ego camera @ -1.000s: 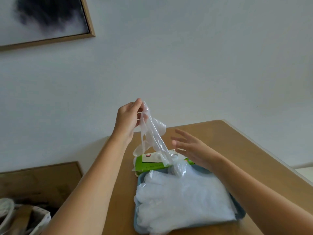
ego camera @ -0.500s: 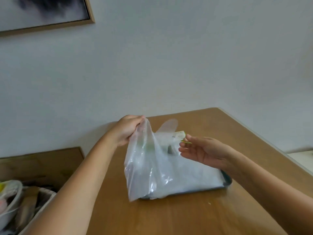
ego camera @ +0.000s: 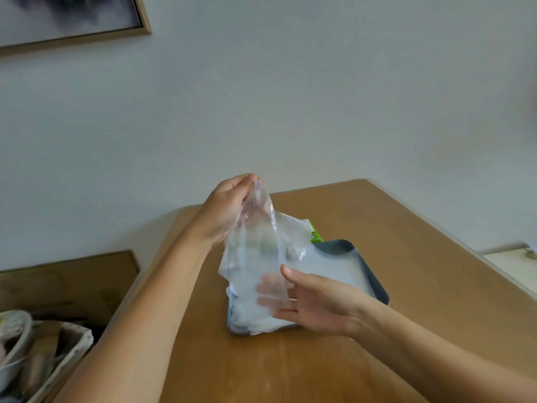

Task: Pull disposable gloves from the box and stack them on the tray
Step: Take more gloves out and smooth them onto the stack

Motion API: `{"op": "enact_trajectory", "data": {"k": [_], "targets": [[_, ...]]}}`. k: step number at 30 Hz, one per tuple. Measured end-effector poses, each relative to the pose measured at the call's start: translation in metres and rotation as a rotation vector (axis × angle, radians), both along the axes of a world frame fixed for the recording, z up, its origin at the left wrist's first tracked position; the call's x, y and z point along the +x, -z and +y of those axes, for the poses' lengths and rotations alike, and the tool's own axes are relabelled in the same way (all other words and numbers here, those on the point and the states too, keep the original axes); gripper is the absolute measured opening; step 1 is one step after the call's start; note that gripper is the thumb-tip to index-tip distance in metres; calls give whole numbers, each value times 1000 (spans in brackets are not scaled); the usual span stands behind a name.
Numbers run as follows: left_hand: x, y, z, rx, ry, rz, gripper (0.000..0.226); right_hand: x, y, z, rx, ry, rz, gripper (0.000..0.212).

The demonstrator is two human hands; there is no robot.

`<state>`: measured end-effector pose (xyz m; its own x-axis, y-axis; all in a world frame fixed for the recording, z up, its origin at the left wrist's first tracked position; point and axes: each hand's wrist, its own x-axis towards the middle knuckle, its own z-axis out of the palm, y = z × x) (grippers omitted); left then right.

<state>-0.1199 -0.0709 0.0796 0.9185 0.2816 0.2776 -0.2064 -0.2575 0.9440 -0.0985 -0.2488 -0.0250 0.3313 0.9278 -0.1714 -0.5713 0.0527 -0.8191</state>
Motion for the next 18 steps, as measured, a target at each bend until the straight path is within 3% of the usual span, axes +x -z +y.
{"op": "enact_trajectory", "data": {"k": [3, 5, 9, 13, 18], "targets": [[3, 11, 5, 16, -121, 57, 31, 6, -13, -8, 66, 158, 57, 34], [5, 21, 5, 76, -219, 189, 38, 14, -24, -16, -27, 301, 26, 11], [11, 40, 14, 195, -230, 415, 31, 33, -43, -30, -216, 478, -185, 14], [12, 51, 16, 245, -181, 621, 21, 56, -35, -36, -499, 537, -752, 24], [15, 69, 19, 302, -152, 782, 16, 75, -2, -33, -713, 470, -1160, 27]]}}
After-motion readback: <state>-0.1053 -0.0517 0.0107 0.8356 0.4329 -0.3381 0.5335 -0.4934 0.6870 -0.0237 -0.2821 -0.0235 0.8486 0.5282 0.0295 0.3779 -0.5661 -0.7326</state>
